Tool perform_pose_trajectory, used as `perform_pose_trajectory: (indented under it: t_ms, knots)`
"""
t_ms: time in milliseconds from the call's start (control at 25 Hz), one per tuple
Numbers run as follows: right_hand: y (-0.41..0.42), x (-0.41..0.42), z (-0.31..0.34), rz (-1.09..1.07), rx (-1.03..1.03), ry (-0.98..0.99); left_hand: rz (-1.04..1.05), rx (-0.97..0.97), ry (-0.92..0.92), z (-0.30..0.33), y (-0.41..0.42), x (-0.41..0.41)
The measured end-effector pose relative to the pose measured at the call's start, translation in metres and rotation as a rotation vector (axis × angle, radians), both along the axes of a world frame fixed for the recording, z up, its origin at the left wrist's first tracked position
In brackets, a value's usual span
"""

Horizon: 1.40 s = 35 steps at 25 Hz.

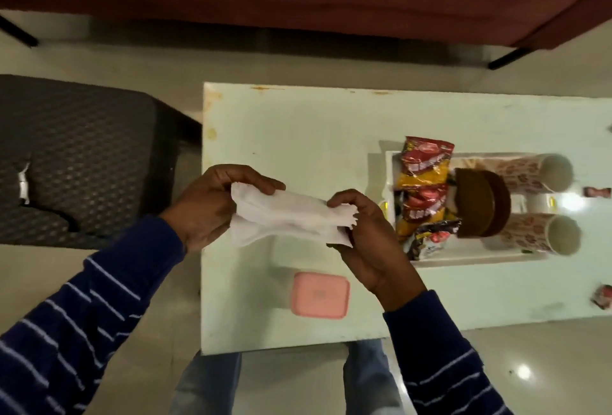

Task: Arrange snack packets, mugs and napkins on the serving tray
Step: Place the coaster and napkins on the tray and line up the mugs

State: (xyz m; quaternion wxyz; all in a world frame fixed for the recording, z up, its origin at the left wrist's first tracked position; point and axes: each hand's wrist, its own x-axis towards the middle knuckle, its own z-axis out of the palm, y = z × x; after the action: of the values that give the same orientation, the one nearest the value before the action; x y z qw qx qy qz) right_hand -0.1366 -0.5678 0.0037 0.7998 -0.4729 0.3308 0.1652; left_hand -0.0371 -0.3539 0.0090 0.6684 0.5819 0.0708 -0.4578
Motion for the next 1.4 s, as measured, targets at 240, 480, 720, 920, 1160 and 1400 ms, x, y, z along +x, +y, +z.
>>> perform_pose_trajectory:
  t_ms: [240, 480, 720, 920, 1160, 1400]
  knots:
    - [-0.104, -0.089, 0.019, -0.328, 0.028, 0.053, -0.144, -0.03, -0.006, 0.026, -0.139, -0.032]
    - [-0.179, -0.152, 0.022, -0.752, 0.275, 0.044, -0.066, -0.004, 0.119, 0.028, -0.292, -0.062]
    - [-0.221, -0.163, 0.01, -1.005, 0.52, 0.031, -0.297, 0.22, -0.187, 0.008, -0.4, -0.069]
    - [-0.242, -0.153, -0.011, -1.078, 0.574, 0.088, -0.353, 0.518, -0.43, -0.019, -0.429, -0.072]
    - [-0.257, -0.141, -0.047, -1.083, 0.501, 0.197, -0.241, 0.635, -0.644, -0.041, -0.432, -0.079]
    - [-0.262, -0.138, -0.066, -1.055, 0.478, 0.253, -0.158, 0.615, -0.658, -0.043, -0.424, -0.082]
